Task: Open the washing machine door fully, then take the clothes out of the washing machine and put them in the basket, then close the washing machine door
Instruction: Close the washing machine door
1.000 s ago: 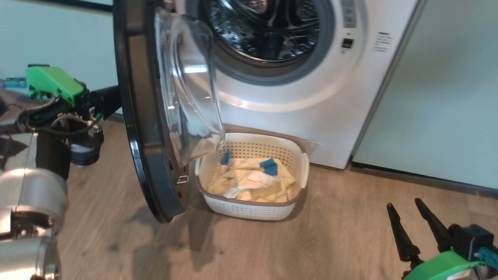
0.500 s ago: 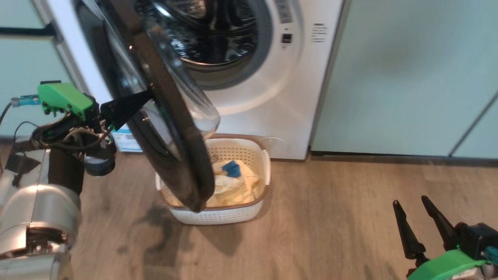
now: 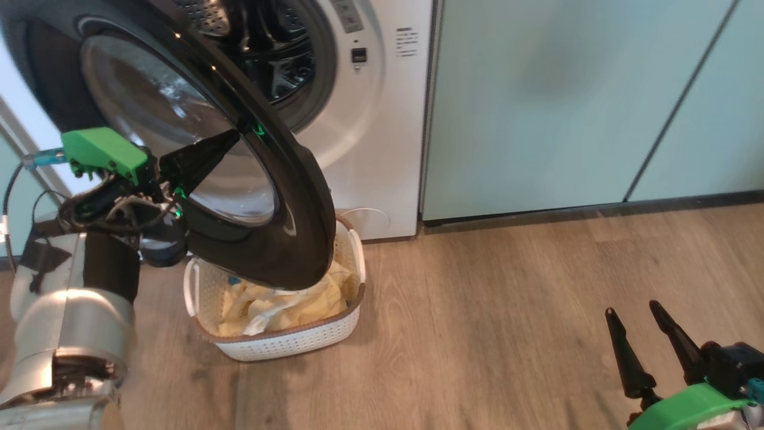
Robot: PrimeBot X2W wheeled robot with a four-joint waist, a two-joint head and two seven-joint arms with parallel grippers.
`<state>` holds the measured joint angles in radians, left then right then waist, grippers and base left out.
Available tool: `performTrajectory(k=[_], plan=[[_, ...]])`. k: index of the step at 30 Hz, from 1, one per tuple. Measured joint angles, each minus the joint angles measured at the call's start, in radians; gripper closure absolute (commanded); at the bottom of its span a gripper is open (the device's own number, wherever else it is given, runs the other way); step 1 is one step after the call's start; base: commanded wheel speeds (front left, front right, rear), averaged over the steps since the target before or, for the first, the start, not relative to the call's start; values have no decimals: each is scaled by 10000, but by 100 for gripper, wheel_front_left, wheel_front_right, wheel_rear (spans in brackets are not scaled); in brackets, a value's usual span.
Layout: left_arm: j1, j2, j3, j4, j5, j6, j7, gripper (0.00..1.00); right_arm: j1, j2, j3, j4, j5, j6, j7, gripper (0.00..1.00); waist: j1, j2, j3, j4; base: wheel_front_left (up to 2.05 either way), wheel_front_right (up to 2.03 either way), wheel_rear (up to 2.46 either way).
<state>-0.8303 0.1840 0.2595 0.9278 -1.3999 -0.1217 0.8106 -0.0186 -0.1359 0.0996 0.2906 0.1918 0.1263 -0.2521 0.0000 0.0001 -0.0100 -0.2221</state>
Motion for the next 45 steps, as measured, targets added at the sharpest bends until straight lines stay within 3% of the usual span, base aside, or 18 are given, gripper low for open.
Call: performTrajectory(k=[7,16,17,19,21,22,27,34,39,45], plan=[[89,-104,0,-84,0,-2,-199,100,0,-75,-4,0,0,0,0,0,0,0,39,-349,0,0,0],[143,-142,-21,-174,27,-2,-424,100,2,-69,-79,-2,0,0,0,0,0,0,18,-55,0,0,0],[188,-140,-23,-222,86,-4,-508,88,2,-65,-90,-8,0,0,0,0,0,0,8,6,0,0,0],[343,-128,-50,-332,215,-4,-681,54,4,-63,-134,-13,-15,0,0,0,0,0,-19,133,0,0,0],[549,-107,-79,-468,341,-4,-844,5,9,-61,-169,-15,-15,0,0,0,0,0,-50,268,0,0,0],[660,-92,-96,-543,403,-4,-947,0,14,-59,-182,-17,-15,0,0,0,0,0,-67,335,0,0,0],[1467,2,-560,-1576,861,-19,-1455,0,144,-50,-238,-19,-15,0,0,0,0,0,-148,651,0,0,0],[3359,362,-1615,-4232,1120,-29,-2652,0,150,56,-274,-86,-86,0,0,0,0,0,-171,1027,0,0,0],[4615,966,-2748,-5689,1384,-44,-4094,0,151,105,-336,-155,-86,0,0,0,0,0,-165,1234,0,0,0],[5542,1937,-4259,-6080,1891,-46,-6286,0,155,130,-376,-209,-86,0,0,0,0,0,-161,1406,0,0,0]])
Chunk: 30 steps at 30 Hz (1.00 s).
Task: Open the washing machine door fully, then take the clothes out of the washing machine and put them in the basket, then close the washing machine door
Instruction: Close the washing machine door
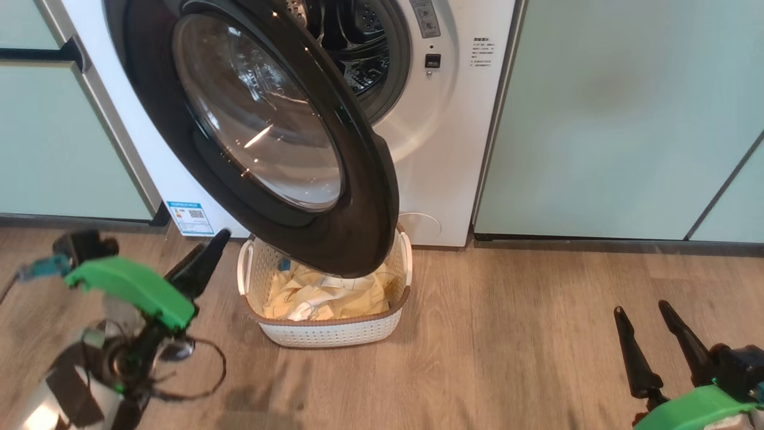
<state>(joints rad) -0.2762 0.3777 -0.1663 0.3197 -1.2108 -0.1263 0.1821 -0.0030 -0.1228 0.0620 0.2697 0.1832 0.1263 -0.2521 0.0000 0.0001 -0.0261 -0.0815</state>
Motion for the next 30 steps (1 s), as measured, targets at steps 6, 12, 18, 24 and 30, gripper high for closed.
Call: performTrajectory(k=[6,12,18,24,30], plan=[[357,759,-1407,226,502,-4,-2523,0,6,2,-8,-13,0,0,0,0,0,0,-29,60,0,0,0],[540,1181,-2395,905,1152,-29,-4232,0,130,2,-140,-165,0,0,0,0,0,0,-81,103,0,0,0],[587,857,-1241,972,2525,-31,-4332,0,375,6,-238,-253,-15,0,0,0,0,0,-60,189,0,0,0],[1148,81,-272,497,3795,-31,-4345,0,373,13,-251,-297,-17,0,0,0,0,0,-26,214,0,0,0],[1601,-468,378,240,4899,-31,-4345,0,372,13,-251,-307,-17,0,0,0,0,0,11,202,0,0,0]])
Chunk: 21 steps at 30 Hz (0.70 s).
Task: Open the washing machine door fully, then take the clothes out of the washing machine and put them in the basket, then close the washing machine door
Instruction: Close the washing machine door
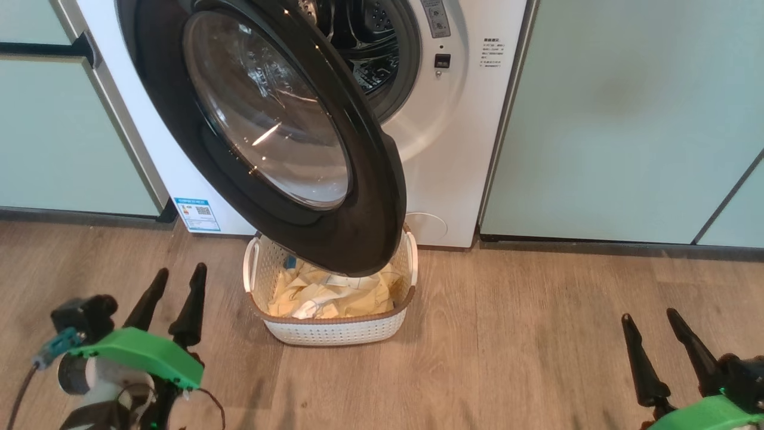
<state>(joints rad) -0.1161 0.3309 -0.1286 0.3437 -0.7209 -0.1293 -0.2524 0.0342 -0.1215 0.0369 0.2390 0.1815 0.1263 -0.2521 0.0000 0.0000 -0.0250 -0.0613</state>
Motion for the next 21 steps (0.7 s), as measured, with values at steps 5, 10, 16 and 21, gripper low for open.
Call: performTrajectory(k=[5,10,16,21], plan=[[144,-447,541,-140,945,0,0,0,-1,12,-2,0,0,0,0,0,0,0,28,-27,0,0,0],[228,-830,965,-196,1824,0,-2,0,-1,48,0,0,0,0,0,0,0,0,47,-71,0,0,0],[480,-1143,1290,-203,2491,0,0,0,-1,56,-17,-2,-15,0,0,0,0,0,51,-114,0,0,0],[523,-1283,1352,-174,2941,0,0,0,-1,63,-31,-2,-71,0,0,0,0,0,48,-100,0,0,0]])
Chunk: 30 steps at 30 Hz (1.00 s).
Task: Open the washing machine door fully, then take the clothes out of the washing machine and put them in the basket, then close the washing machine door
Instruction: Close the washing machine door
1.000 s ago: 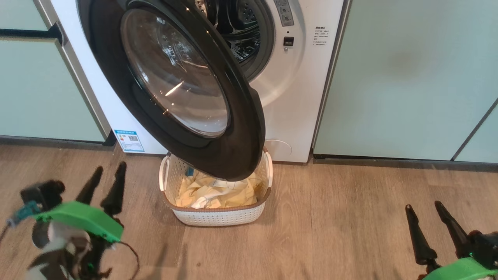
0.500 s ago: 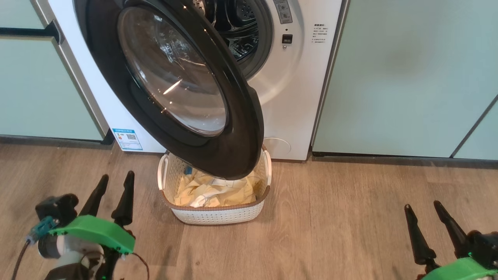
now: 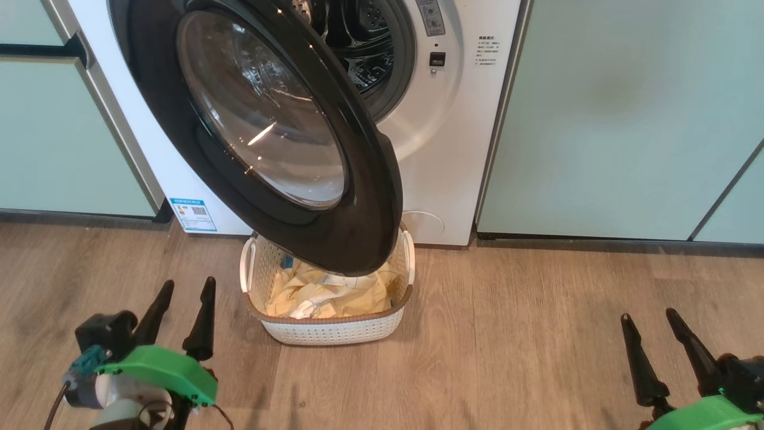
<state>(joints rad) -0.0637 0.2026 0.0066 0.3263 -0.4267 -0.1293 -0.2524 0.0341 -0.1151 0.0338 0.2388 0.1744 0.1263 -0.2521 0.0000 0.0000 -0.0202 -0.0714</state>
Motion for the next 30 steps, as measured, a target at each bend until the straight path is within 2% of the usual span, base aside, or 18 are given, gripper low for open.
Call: performTrajectory(k=[21,22,23,24,25,30], plan=[[-7,-79,548,341,662,0,0,0,1,23,29,2,0,0,0,0,0,0,-79,122,0,0,0],[-10,-79,550,351,671,0,0,0,1,23,73,8,2,0,0,20,0,0,-78,128,0,0,0],[-11,-79,556,360,702,0,0,0,2,23,107,12,2,0,0,55,0,0,-76,133,0,0,0],[-11,-81,568,376,748,0,0,0,1,23,113,8,2,0,0,82,0,0,-74,139,0,0,0],[-11,-81,568,376,748,0,0,0,1,23,113,8,2,0,0,100,0,0,-74,139,0,0,0],[-11,-109,602,449,849,0,0,0,-44,23,-293,-370,337,0,0,100,0,0,-71,165,0,0,0]])
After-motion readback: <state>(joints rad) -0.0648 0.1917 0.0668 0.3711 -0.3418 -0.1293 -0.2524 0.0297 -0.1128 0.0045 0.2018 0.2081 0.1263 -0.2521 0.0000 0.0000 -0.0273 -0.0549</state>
